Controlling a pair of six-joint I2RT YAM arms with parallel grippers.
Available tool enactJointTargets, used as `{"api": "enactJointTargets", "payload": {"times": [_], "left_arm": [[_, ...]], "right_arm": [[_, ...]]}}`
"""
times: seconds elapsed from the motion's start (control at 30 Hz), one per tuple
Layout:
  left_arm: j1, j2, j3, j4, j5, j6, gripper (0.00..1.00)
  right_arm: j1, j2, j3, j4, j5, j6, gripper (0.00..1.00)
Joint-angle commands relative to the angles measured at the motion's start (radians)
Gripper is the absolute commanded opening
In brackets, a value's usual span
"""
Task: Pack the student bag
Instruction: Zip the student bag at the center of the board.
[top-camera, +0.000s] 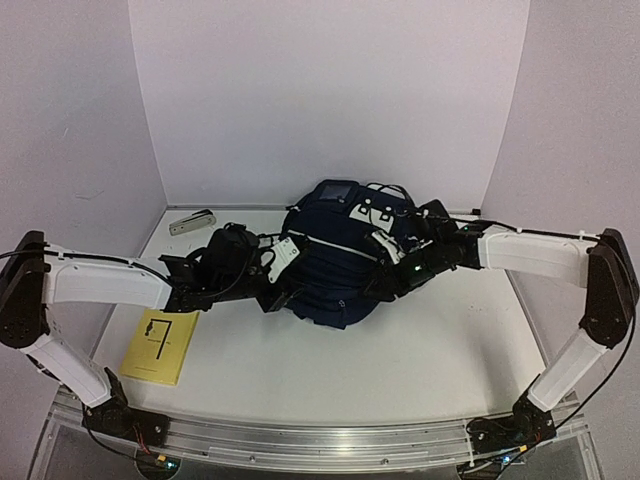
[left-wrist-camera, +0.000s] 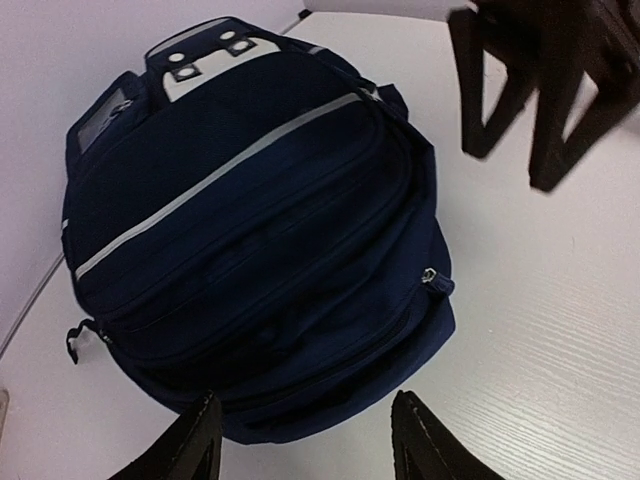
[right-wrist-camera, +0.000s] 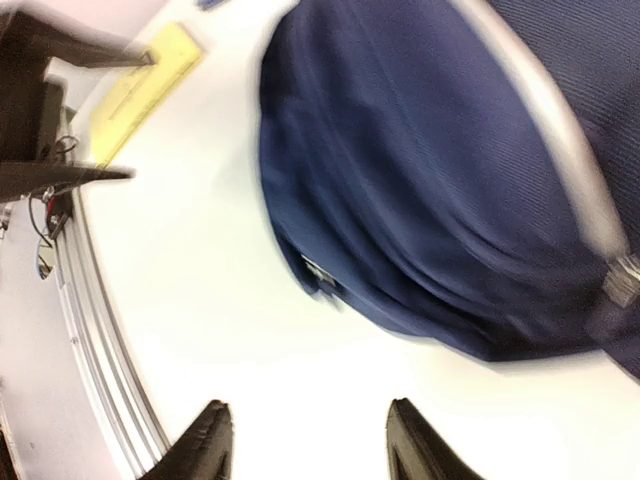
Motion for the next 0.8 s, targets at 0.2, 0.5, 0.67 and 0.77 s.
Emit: {"api": "enactJointTargets", "payload": {"times": [0.2, 0.5, 0.67, 0.77], "left_arm": [[0.013, -0.112, -0.048, 0.037, -0.067, -0.123, 0.59], [0.013, -0.118, -0.06, 0.051, -0.057, -0.125, 0.6], [0.013, -0.089, -0.047, 0.056, -0.048, -0.122, 0.6], [0.013, -0.071, -0.035, 0.055, -0.037, -0.122, 0.6]], "right_arm": [[0.132, 0.129, -0.07, 0.342, 0.107, 0.153, 0.49], [0.149, 0.193, -0.102, 0.422, 0.203, 0.19, 0.49], [0.15, 0.223, -0.093, 0.44, 0.214, 0.206, 0.44], [0.15, 0.231, -0.088, 0.445, 0.219, 0.216, 0.36]]}}
